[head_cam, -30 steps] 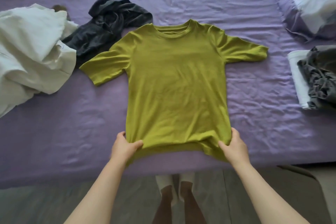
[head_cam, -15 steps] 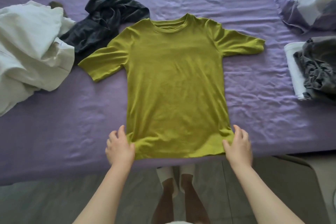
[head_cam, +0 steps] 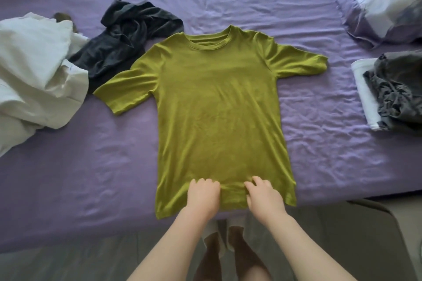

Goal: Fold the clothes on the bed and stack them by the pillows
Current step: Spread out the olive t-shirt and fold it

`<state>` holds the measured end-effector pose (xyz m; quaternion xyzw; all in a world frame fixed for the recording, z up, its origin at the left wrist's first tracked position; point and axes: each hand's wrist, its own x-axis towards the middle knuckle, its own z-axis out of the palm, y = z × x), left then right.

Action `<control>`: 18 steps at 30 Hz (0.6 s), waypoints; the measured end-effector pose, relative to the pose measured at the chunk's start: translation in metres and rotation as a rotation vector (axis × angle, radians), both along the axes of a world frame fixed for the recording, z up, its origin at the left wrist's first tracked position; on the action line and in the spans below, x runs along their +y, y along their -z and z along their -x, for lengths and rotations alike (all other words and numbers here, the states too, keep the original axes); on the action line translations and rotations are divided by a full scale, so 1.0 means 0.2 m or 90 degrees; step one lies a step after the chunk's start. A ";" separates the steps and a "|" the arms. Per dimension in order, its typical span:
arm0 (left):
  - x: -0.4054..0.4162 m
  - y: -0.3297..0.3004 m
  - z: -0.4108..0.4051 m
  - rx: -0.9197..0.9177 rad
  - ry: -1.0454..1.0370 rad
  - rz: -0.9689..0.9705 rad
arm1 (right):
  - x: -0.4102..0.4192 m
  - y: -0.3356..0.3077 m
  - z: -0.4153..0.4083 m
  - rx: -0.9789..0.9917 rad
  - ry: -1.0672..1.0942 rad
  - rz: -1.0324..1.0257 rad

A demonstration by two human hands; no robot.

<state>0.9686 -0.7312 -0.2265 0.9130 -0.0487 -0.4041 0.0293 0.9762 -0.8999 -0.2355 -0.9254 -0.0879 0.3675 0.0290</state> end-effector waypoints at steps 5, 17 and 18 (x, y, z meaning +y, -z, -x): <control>0.00 -0.10 -0.21 -0.051 -0.015 0.041 | -0.07 -0.09 -0.24 -0.112 0.049 -0.064; -0.26 -0.16 -1.03 -0.118 -0.089 0.095 | -0.35 -0.13 -1.28 -0.159 0.059 -0.129; -0.29 -0.15 -1.10 -0.117 -0.093 0.095 | -0.37 -0.12 -1.36 -0.159 0.053 -0.126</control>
